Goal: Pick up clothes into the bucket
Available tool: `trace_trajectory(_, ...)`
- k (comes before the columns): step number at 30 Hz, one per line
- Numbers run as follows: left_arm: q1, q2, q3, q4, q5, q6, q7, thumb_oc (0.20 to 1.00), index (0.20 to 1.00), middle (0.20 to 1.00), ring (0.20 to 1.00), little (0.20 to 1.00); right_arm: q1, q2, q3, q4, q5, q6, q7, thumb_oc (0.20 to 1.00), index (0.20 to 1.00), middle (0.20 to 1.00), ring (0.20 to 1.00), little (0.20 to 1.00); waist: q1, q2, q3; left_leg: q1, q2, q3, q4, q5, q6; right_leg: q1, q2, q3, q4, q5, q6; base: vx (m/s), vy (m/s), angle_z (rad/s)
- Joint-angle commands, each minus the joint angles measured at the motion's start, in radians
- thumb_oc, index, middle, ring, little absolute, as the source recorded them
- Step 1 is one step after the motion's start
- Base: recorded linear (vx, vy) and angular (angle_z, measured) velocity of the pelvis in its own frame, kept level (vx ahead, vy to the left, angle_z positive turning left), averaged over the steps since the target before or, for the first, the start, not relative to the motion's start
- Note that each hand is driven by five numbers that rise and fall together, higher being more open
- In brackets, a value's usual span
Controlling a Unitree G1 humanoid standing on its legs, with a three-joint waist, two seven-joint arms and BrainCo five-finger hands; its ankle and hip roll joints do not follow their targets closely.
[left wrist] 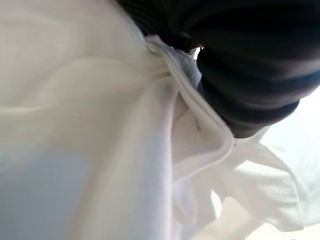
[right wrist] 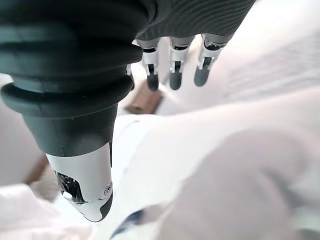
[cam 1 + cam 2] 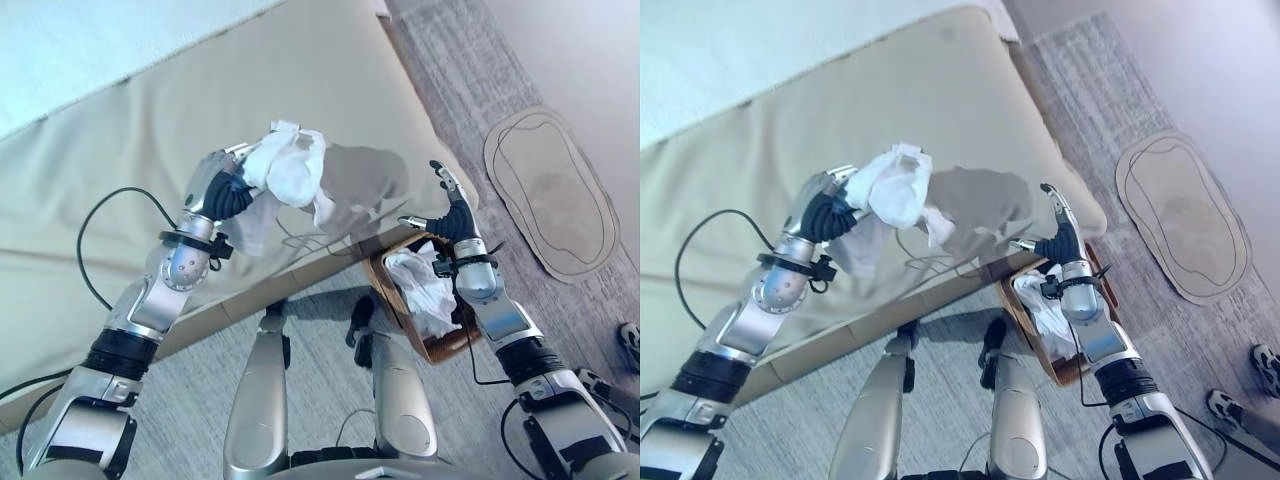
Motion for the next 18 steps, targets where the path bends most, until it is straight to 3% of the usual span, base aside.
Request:
trace_trajectory(1, 0.011, -0.024, -0.009, -0.101, -0.123, -0.095, -0.029, 0.200, 0.200, 0.200, 0.200, 0.200, 0.008, -0.036, 0.053, -0.048, -0.034, -0.054, 0.037, 1.000, 1.000, 1.000, 1.000, 1.000, -0.003, 0.001, -0.122, 0.056, 0.014, 0.014, -0.055, -0.022, 0.005, 0.047, -0.040, 0.029, -0.175, 0.181, 0.077, 0.07, -0.017, 0.02)
trace_trajectory(4, 0.021, -0.013, -0.013, -0.141, -0.172, -0.101, -0.071, 0.200, 0.200, 0.200, 0.200, 0.200, 0.003, -0.069, 0.090, -0.089, -0.037, -0.065, 0.087, 1.000, 1.000, 1.000, 1.000, 1.000, -0.006, 0.003, -0.141, 0.086, 0.017, 0.018, -0.097, 0.000, 0.001, 0.067, -0.035, 0.029, -0.198, 0.190, 0.076, 0.06, -0.027, -0.02)
trace_trajectory(5, 0.026, 0.026, -0.026, -0.179, -0.203, -0.101, -0.126, 0.200, 0.200, 0.200, 0.200, 0.200, 0.004, -0.112, 0.114, -0.150, -0.022, -0.080, 0.151, 1.000, 1.000, 1.000, 1.000, 1.000, -0.010, 0.006, -0.160, 0.113, 0.022, 0.026, -0.118, 0.002, -0.002, 0.085, -0.032, 0.030, -0.207, 0.191, 0.078, 0.06, -0.023, -0.04)
trace_trajectory(11, 0.034, 0.117, -0.079, -0.227, -0.341, -0.123, -0.253, 0.200, 0.200, 0.200, 0.200, 0.200, -0.006, -0.170, 0.179, -0.205, -0.022, -0.084, 0.232, 1.000, 1.000, 1.000, 1.000, 1.000, -0.020, 0.019, -0.202, 0.190, 0.021, 0.045, -0.132, -0.013, 0.003, 0.141, -0.029, 0.044, -0.214, 0.188, 0.080, 0.09, -0.010, -0.07)
trace_trajectory(18, 0.036, 0.181, -0.126, -0.253, -0.323, -0.124, -0.313, 0.200, 0.200, 0.200, 0.200, 0.200, 0.011, -0.119, 0.212, -0.199, 0.042, -0.088, 0.284, 1.000, 1.000, 1.000, 1.000, 1.000, -0.025, 0.035, -0.235, 0.254, 0.020, 0.059, -0.154, -0.027, 0.007, 0.188, -0.028, 0.056, -0.224, 0.177, 0.085, 0.06, -0.011, -0.09)
